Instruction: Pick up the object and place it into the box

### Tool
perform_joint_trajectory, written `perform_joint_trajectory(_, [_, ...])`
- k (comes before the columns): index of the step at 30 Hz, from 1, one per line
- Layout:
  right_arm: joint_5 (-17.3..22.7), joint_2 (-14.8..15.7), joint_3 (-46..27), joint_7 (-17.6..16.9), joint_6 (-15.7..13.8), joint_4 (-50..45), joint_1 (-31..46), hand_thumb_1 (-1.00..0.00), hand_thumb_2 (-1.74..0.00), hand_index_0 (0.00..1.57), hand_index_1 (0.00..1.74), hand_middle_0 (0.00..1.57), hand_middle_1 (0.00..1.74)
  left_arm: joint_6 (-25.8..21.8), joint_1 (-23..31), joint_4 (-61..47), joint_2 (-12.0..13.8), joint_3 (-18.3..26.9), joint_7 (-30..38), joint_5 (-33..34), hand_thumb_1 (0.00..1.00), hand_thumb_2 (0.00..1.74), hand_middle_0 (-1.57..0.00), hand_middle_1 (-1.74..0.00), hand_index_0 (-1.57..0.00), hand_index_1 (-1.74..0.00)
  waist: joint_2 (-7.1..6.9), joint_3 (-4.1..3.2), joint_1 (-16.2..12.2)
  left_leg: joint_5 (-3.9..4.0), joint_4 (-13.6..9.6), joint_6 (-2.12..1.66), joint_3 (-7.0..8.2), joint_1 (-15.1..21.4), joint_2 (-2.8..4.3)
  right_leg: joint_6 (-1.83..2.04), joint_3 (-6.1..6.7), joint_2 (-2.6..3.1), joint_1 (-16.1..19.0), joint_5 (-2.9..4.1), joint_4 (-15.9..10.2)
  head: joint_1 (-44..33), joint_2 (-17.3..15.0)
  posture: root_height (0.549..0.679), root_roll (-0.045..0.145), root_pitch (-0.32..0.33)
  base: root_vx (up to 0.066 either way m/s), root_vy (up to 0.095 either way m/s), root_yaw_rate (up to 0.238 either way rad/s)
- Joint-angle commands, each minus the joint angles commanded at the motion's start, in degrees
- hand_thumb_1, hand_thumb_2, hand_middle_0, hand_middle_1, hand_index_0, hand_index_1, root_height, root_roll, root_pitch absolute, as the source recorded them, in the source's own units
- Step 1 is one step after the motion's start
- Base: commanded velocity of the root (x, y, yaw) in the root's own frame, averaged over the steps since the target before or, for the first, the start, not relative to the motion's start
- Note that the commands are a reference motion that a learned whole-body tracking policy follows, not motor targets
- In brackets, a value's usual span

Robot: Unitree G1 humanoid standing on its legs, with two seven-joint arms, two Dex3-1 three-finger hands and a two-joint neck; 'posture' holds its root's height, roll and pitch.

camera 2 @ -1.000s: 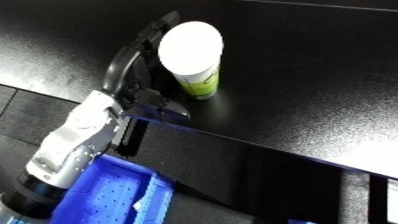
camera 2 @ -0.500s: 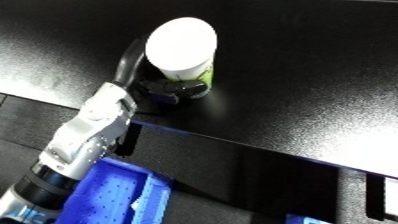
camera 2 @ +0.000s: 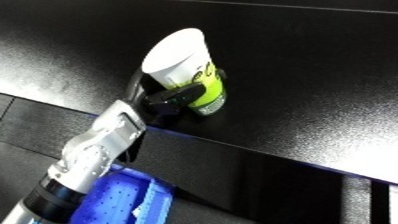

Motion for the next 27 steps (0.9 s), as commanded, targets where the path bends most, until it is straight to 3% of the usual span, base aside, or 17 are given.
perform_joint_trajectory(7, [0.7, 0.0, -0.8, -0.1, -0.8, -1.0, 2.2, 0.0, 0.0, 0.0, 0.0, 0.0, 0.0, -5.9, 4.7, -8.2, 1.6, 5.1, 2.1, 8.8, 0.95, 1.65, -1.49, -1.65, -1.49, -1.65, 0.42, 0.0, 1.7, 0.03, 0.0, -0.14, -0.78, 0.2, -0.73, -0.5, -0.48, -0.26, 0.7, -0.59, 0.2, 0.8, 0.3, 0.607, 0.039, -0.017, -0.012, -0.016, 0.074])
perform_joint_trajectory(17, [2.4, -0.1, -3.5, 0.4, -2.6, -2.6, 7.0, 0.0, 0.0, 0.0, 0.0, 0.0, 0.0, -12.9, 13.7, -17.2, 8.1, 16.3, 9.1, 22.9, 0.95, 1.65, -1.49, -1.65, -1.49, -1.65, 1.45, 0.0, 4.8, 0.38, -0.2, -0.41, -2.01, -0.1, -2.01, -1.29, -1.39, -0.58, 1.1, -1.62, 0.8, 2.7, 0.9, 0.606, 0.047, -0.015, -0.007, -0.032, 0.104])
perform_joint_trajectory(21, [2.9, 0.2, -5.1, 0.4, -3.4, -2.8, 8.4, 0.0, 0.0, 0.0, 0.0, 0.0, 0.0, -17.0, 19.7, -18.4, 9.8, 22.9, 12.2, 26.4, 0.95, 1.65, -1.49, -1.65, -1.49, -1.65, 2.34, 0.0, 6.2, 0.58, -0.3, -0.56, -2.35, -0.4, -2.57, -1.76, -1.59, -0.86, 1.1, -2.26, 1.2, 4.6, 0.9, 0.605, 0.053, -0.012, -0.009, -0.014, 0.098])
perform_joint_trajectory(27, [3.2, 0.2, -6.4, -0.9, -4.0, -3.5, 9.3, 0.0, 0.0, 0.0, 0.0, 0.0, 0.0, -27.5, 32.1, -13.8, 9.0, 32.4, 18.8, 30.0, 0.95, 1.65, -1.49, -1.65, -1.49, -1.65, 3.7, 0.0, 7.6, 1.05, -0.8, -0.81, -2.67, -0.3, -3.23, -2.63, -1.67, -1.07, 1.4, -3.39, 1.6, 5.2, -0.3, 0.605, 0.063, -0.011, -0.01, 0.017, 0.068])
